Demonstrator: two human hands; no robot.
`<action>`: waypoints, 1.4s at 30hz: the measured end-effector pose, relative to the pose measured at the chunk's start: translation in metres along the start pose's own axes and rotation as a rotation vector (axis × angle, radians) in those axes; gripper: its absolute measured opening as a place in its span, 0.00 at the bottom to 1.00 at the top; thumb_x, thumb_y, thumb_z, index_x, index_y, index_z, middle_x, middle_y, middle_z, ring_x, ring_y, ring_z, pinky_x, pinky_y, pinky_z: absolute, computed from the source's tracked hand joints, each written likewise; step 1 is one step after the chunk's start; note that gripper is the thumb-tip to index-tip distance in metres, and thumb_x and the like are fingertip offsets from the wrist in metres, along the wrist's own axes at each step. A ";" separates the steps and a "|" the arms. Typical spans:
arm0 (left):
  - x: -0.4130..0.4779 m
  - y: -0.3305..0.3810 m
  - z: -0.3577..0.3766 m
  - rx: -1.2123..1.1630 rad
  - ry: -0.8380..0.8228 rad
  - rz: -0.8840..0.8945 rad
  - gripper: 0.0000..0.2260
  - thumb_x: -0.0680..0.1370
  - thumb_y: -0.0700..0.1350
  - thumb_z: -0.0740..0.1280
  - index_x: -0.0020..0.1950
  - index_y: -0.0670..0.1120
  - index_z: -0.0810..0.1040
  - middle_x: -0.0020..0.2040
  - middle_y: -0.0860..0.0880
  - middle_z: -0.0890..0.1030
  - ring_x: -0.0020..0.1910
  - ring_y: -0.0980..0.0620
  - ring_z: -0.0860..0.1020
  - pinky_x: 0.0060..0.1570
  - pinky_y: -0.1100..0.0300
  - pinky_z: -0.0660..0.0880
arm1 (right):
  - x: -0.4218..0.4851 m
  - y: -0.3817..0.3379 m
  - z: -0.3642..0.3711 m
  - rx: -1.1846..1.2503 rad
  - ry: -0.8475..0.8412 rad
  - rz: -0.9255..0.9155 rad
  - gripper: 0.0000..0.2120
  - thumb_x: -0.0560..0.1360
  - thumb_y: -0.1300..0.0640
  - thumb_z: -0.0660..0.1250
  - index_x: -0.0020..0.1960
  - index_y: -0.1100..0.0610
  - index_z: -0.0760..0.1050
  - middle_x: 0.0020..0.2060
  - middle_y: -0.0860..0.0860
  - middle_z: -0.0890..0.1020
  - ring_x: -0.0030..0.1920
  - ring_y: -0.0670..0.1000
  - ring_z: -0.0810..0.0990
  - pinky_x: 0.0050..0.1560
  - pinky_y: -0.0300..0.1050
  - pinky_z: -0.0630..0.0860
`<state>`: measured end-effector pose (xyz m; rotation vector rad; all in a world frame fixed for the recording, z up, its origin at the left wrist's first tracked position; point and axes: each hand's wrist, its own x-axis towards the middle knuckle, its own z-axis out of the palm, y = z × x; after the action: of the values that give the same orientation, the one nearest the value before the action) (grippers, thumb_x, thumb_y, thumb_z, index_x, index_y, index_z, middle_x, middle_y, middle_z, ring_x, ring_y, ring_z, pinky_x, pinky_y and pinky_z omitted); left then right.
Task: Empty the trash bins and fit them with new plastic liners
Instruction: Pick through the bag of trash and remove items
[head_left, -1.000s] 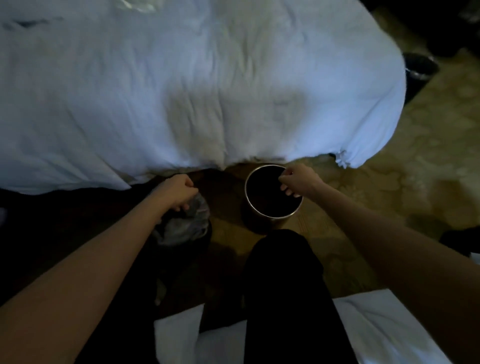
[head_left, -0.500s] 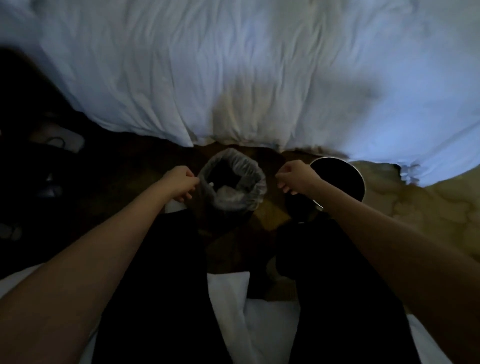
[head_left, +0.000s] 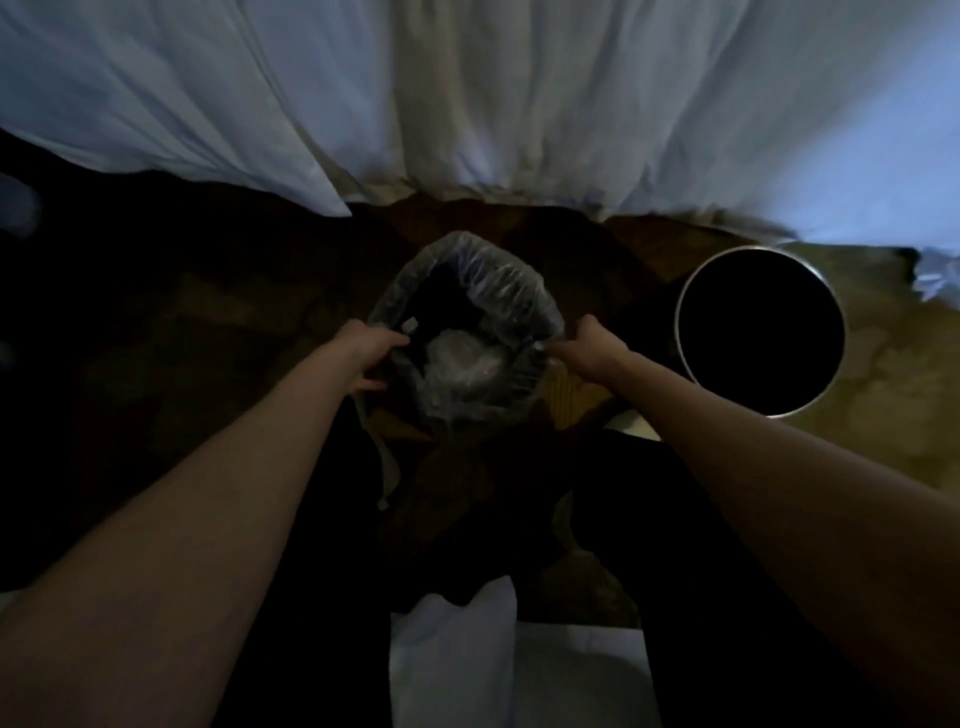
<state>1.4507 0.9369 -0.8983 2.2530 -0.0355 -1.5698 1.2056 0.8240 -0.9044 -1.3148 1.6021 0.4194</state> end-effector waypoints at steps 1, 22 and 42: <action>0.007 -0.001 0.000 -0.006 0.011 -0.007 0.26 0.77 0.41 0.70 0.73 0.42 0.65 0.67 0.42 0.74 0.63 0.43 0.75 0.46 0.50 0.79 | 0.003 -0.001 0.004 0.021 -0.023 0.021 0.38 0.75 0.44 0.70 0.75 0.61 0.58 0.62 0.59 0.76 0.55 0.58 0.80 0.39 0.47 0.77; -0.100 0.024 -0.016 -0.640 -0.190 0.274 0.11 0.78 0.34 0.57 0.44 0.42 0.78 0.21 0.53 0.70 0.15 0.59 0.59 0.14 0.68 0.56 | -0.093 -0.048 -0.021 0.938 -0.012 -0.261 0.23 0.77 0.59 0.66 0.22 0.55 0.76 0.25 0.52 0.77 0.25 0.48 0.75 0.27 0.39 0.73; -0.346 0.053 -0.120 -0.605 -0.264 0.756 0.06 0.75 0.43 0.58 0.46 0.44 0.74 0.27 0.53 0.69 0.17 0.57 0.59 0.16 0.66 0.50 | -0.295 -0.067 -0.150 0.386 0.667 -0.703 0.17 0.69 0.66 0.72 0.56 0.58 0.73 0.35 0.48 0.76 0.35 0.50 0.77 0.37 0.44 0.74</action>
<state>1.4416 1.0078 -0.5351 1.3241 -0.3809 -1.2156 1.1752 0.8467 -0.5690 -1.6793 1.4827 -0.7924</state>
